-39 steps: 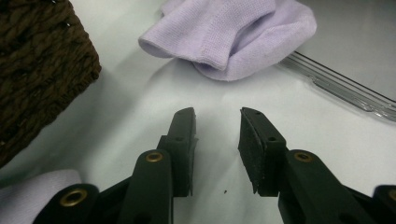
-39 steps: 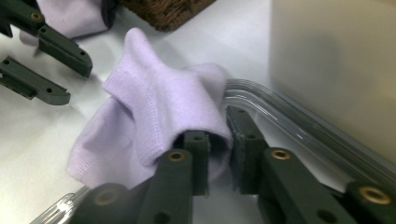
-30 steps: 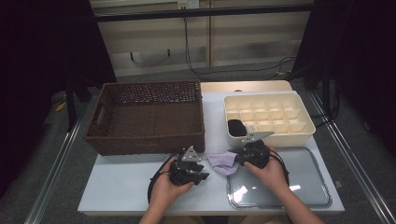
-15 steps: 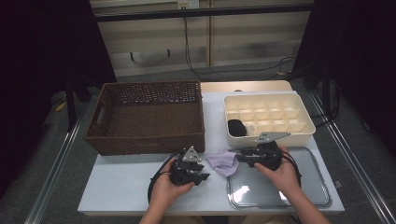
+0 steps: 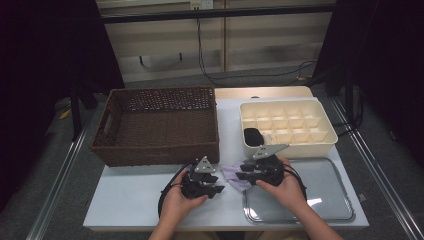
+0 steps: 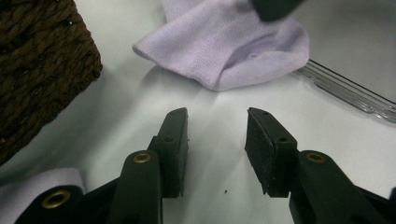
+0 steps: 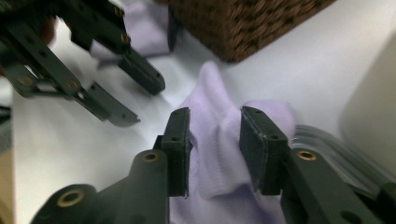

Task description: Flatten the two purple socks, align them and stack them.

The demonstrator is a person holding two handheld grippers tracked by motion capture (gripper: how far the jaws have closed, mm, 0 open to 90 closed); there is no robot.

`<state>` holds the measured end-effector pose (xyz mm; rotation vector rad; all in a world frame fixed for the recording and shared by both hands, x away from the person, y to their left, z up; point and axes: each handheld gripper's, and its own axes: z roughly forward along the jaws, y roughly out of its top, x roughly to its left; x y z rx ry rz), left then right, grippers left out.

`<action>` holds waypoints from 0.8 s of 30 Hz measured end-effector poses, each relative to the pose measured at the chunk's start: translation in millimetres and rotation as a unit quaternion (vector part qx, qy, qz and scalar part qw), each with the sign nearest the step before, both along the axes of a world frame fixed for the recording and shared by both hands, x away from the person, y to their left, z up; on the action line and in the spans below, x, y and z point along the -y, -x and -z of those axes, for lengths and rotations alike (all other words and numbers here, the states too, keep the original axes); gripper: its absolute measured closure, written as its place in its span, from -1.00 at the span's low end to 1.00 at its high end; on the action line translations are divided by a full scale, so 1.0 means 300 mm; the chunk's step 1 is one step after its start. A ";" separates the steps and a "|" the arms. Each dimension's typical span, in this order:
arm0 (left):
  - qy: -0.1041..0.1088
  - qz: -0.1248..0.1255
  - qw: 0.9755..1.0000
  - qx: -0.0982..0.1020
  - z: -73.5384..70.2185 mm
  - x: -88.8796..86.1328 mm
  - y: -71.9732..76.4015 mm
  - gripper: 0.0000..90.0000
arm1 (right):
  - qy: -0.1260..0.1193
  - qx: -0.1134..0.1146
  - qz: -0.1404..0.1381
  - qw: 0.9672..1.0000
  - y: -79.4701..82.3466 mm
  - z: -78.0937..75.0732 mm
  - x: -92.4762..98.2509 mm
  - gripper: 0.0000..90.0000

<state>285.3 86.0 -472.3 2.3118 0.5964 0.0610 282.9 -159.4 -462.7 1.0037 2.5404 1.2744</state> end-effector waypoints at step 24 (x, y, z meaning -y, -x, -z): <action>0.002 -0.014 1.000 0.006 -0.014 -0.020 -0.002 0.25 | 0.013 -0.015 0.002 1.000 -0.012 0.057 -0.018 0.83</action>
